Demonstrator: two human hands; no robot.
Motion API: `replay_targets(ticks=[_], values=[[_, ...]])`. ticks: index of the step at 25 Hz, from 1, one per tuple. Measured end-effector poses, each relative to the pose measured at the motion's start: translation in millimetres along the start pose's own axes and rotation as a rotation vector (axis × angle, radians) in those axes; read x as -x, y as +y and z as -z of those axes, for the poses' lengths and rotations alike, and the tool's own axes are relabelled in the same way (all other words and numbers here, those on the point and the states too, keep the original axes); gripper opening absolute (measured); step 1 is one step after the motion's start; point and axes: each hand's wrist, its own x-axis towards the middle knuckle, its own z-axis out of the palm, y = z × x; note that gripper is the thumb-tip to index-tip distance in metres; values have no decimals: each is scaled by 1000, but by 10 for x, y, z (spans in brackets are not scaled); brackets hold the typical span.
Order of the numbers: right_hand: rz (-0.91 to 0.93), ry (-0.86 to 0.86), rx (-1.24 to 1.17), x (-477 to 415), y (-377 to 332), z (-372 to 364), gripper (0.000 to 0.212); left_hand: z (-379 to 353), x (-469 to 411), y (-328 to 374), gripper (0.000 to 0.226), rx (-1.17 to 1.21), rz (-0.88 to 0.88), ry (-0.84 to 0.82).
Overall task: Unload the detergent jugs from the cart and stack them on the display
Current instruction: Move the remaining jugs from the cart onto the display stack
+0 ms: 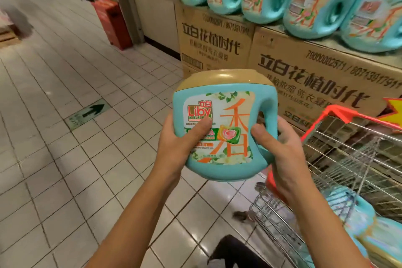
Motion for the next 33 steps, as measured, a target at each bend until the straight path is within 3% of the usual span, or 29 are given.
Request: replay_targets(ticks=[10,15,17,19,22,26,33], values=[[166,96,-19,-1766,-70,-581,56,150,-2151,434,53,16,-100,-173],[292,153,53,-2765,-456,-668,58,-109,-3308,848,47,31,-170,-311],[342,178,86,-3086,-665,-712,50,-256,-3696,1022,47,37,-198,-373],[392,208,93,-3397,-847,-722,44,-417,-4065,1185,49,56,-222,-433],[442,262,137,-3847,-1075,-765,61,-603,-4620,1382,57,67,-266,-495],[528,358,229,-4504,-1333,-892,73,-799,-5413,1676,89,19,-345,-575],[670,483,382,-5633,-1788,-1161,63,-1036,-6808,2306,94,-183,-490,-683]])
